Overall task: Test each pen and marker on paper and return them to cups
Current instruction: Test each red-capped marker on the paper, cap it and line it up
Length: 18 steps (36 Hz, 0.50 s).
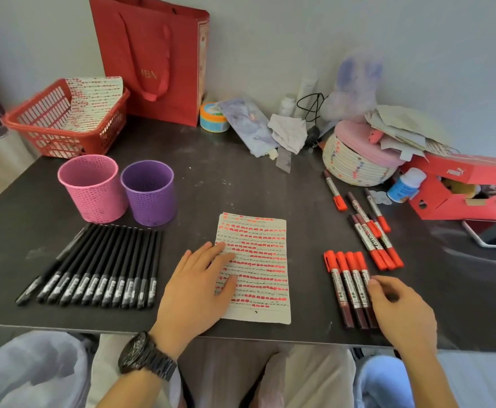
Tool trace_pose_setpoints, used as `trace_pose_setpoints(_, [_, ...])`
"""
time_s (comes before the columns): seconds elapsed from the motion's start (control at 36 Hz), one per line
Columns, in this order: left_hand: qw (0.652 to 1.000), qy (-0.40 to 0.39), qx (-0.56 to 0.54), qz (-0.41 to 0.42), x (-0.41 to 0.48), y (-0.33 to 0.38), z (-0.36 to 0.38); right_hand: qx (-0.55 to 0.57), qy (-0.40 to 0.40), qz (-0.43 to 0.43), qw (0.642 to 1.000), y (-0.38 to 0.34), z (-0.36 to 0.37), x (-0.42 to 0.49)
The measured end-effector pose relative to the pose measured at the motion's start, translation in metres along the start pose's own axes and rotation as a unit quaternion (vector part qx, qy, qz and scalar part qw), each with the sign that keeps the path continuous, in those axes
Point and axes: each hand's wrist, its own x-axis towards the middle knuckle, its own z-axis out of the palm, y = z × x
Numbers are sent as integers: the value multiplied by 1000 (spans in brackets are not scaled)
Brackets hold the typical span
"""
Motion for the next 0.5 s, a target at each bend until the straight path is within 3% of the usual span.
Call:
trace_pose_setpoints(0.22, [1000,2,1,4,-1,0,0,14,3,-7,1000,-14,-11,-1])
trace_pose_setpoints(0.5, [1000,0,5,0,1,3,-5,-56,-25,-169,984,-109,-3,88])
